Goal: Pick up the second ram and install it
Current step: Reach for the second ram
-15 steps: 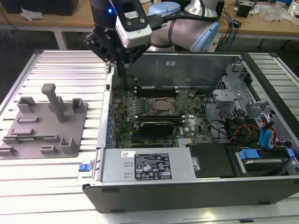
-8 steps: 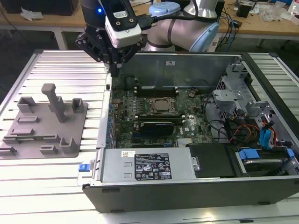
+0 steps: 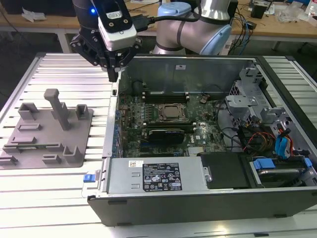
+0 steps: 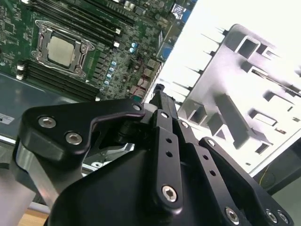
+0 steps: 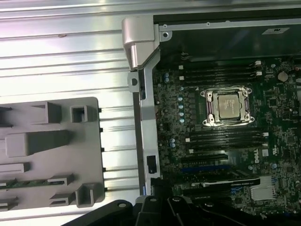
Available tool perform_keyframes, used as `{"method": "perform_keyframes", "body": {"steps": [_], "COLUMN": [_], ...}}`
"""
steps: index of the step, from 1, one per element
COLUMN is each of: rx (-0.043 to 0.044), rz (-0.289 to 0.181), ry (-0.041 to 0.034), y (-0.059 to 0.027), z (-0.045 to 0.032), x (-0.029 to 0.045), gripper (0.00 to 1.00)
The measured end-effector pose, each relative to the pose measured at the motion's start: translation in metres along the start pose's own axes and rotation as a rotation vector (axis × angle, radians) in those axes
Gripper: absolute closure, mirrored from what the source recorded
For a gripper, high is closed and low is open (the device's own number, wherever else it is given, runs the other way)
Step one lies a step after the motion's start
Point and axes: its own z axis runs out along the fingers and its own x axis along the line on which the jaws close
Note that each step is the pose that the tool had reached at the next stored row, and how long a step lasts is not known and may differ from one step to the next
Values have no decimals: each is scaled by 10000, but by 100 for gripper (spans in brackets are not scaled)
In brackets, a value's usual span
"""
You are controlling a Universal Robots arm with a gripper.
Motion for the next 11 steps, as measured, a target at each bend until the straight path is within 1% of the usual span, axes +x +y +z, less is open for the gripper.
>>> {"method": "perform_keyframes", "body": {"steps": [7, 11], "rx": [0, 0], "rz": [0, -1], "ry": [0, 1], "y": [-9, -16], "z": [-3, -6], "x": [113, 220], "gripper": [92, 92]}}
